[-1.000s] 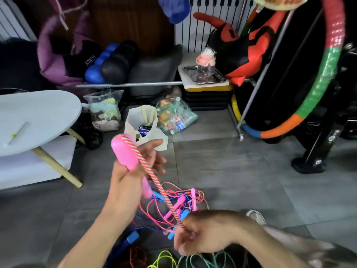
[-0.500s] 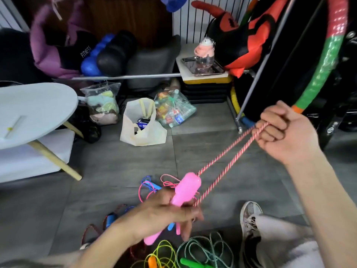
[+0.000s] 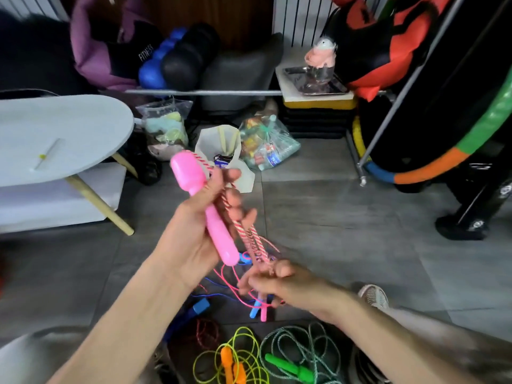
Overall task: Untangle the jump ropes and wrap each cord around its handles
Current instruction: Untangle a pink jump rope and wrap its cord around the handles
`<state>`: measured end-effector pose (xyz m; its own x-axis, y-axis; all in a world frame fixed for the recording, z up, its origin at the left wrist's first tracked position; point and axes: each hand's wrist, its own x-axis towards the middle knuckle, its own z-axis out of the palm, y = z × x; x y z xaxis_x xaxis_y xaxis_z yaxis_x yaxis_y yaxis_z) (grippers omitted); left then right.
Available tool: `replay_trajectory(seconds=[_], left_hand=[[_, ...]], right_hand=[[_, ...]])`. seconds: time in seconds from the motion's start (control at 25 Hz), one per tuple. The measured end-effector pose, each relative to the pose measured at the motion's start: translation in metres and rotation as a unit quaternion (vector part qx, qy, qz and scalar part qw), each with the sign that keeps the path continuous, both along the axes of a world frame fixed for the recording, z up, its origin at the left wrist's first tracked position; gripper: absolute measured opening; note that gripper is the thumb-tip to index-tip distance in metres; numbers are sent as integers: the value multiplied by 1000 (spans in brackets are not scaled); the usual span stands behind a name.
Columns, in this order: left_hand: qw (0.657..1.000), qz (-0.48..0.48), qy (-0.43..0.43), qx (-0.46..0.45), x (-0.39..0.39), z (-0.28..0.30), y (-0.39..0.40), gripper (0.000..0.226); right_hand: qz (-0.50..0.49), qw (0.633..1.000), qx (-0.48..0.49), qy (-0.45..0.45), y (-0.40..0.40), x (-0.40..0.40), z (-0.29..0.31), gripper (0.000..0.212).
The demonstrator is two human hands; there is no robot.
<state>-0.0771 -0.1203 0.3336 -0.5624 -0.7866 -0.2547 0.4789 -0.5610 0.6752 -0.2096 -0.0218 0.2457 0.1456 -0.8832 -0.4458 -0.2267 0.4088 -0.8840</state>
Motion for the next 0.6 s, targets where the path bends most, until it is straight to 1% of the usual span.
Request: replay_trajectory(seconds=[0.08,0.12,0.16,0.2,0.24,0.28,0.32,0.36,0.4,0.44,0.48,0.52,0.56,0.6], left_hand=[[999,23,48,6,11,5,-13,29],[999,12,33,-8,14,5,-18,27],[998,-15,-28,-49,14,3,-19,26],[984,-46,-125,-116,12,-3,-15,29],[953,-79,-227,-182,8,-14,-8,32],[918,-130,-300,-226,2,-23,1,33],[889,-201,-333,-240,-5,-32,12,35],[872,-271,-330,-239,-11,-40,22,43],[862,-302,-317,-255,-16,-49,29,47],[850,-289,-319,-303,-20,-55,32,42],[839,-250,-335,-347,-24,-58,31,31],[844,-203,-342,-360,-27,-57,29,19],[865,-158,-333,-340,-29,-54,25,16],[890,-116,-314,-309,-29,-49,21,21]], right_hand=[[-81,993,-58,60,-9,-17,8,28],[-133,986,-85,45,-13,-26,18,32],[-185,976,-109,-10,-17,-36,30,33],[-229,960,-131,-97,-20,-42,42,33],[-254,937,-151,-187,-23,-47,56,33],[-257,914,-167,-266,-25,-51,70,34],[-248,895,-176,-327,-27,-52,83,35],[-232,879,-178,-376,-27,-52,93,35],[-211,869,-176,-412,-28,-51,101,35],[-194,860,-177,-438,-29,-52,107,34],[-193,847,-188,-459,-30,-56,109,32],[-214,831,-200,-472,-32,-60,110,30],[-256,819,-200,-474,-33,-67,107,24],[-305,817,-179,-455,-36,-73,102,18]])
